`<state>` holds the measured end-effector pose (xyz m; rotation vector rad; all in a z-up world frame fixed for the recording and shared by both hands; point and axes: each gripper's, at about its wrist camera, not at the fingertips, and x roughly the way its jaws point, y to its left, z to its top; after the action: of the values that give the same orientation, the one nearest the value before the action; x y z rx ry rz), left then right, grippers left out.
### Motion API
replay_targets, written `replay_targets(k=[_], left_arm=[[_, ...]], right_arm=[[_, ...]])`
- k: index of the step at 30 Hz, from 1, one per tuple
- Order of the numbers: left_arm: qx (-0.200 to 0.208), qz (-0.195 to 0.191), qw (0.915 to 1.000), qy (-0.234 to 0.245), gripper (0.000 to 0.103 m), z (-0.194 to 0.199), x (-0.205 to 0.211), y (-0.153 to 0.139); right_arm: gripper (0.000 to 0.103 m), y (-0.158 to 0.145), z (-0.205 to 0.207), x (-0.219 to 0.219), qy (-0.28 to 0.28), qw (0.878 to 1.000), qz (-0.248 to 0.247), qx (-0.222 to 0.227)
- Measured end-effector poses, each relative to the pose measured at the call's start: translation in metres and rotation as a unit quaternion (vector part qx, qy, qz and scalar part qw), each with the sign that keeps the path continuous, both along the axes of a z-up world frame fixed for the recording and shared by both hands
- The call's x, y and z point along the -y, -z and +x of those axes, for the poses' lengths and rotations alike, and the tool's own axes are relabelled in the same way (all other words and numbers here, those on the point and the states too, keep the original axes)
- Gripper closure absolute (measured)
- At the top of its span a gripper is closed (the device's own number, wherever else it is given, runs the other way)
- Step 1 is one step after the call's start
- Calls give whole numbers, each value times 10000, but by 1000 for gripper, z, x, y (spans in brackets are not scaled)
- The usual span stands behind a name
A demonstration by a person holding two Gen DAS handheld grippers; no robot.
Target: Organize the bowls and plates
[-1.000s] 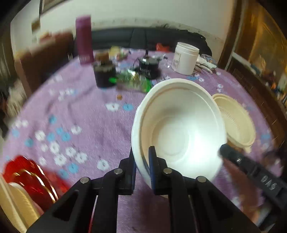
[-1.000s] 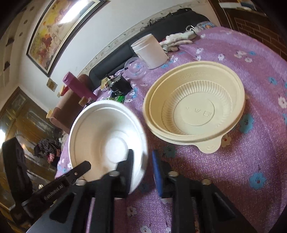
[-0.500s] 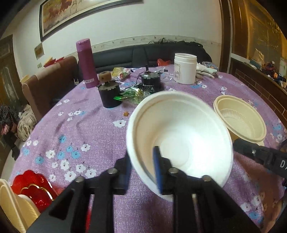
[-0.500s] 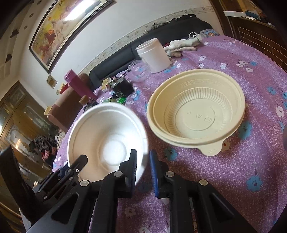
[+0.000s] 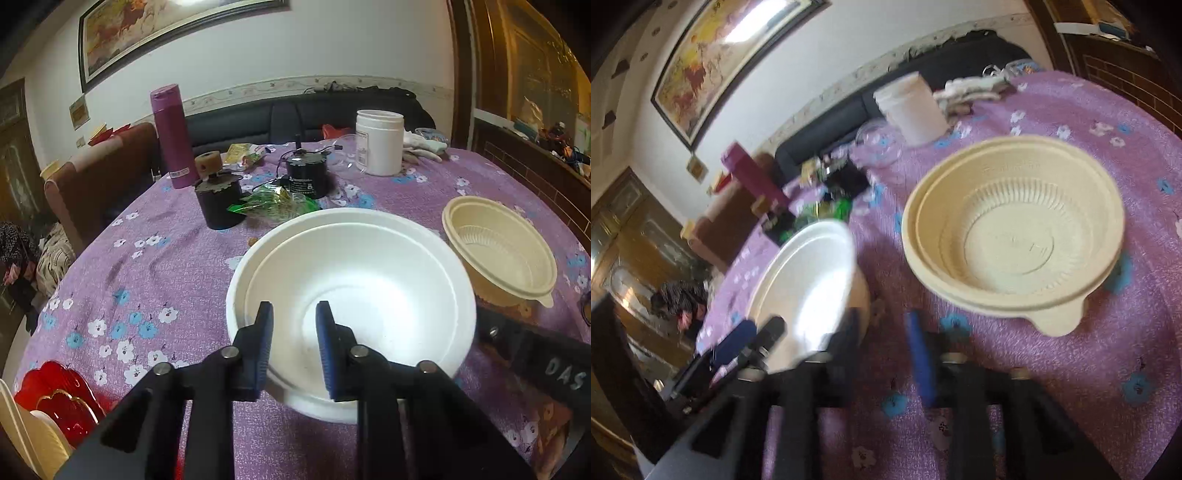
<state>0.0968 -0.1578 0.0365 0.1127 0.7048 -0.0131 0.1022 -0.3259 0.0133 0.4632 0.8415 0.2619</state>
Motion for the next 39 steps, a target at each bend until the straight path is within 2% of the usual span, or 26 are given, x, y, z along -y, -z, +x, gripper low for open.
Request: replay_targets(k=[4,10,11,12,13,14,15,22,25,26,29,30,31,32,33,36,39], left_arm=[[41,-39,10000,-42,80,-1,-3,-2],[-56,-143,9999,-53,80,2,-5,0],[-62,-154,9998,-69,80,2,-6,0],[-68,-166,9998,-82,80,2,-7,0],[-81,-199,9997,-85,80,3,-8,0],[-86,-236,9996,-104,80,3,-9,0],[-89,-248,9996,-110,80,3,-10,0],[-74,-246,9996,-119,80,4,-12,-1],[-28,-241,9996,-131,77,3,-12,-3],[-24,-252,9996,-140,73,3,-13,-4],[83,-256,9996,-64,73,1,-11,-6],[99,-196,9997,-46,74,0,-9,-7],[79,-170,9998,-13,77,0,-8,-6],[23,-224,9997,36,90,1,-8,-5],[-29,-297,9995,78,98,2,-9,-4],[48,-275,9996,97,98,-1,-8,-7],[155,-231,9995,121,98,-6,-6,-11]], right_arm=[[86,0,-2,4,40,9999,76,-84],[84,-8,-8,17,236,9988,416,117],[78,-8,-7,16,193,9985,498,128],[65,-8,-7,15,187,9983,526,159],[56,-9,-8,14,209,9982,525,203],[42,-10,-8,13,214,9981,526,236],[40,-12,-9,12,203,9977,570,319],[40,-25,-18,18,396,9946,679,672],[40,-21,-13,8,279,9962,643,519],[42,-18,-9,4,219,9972,609,387],[83,-4,4,-17,-73,9994,339,65],[87,-3,5,-22,-84,9997,232,56],[88,-3,5,-24,-82,9998,152,67],[92,-4,4,-26,-65,9999,30,79],[93,-4,3,-25,-67,9999,14,86],[94,-3,0,-22,-83,9999,84,47],[94,-10,-7,-20,-112,9997,14,194]])
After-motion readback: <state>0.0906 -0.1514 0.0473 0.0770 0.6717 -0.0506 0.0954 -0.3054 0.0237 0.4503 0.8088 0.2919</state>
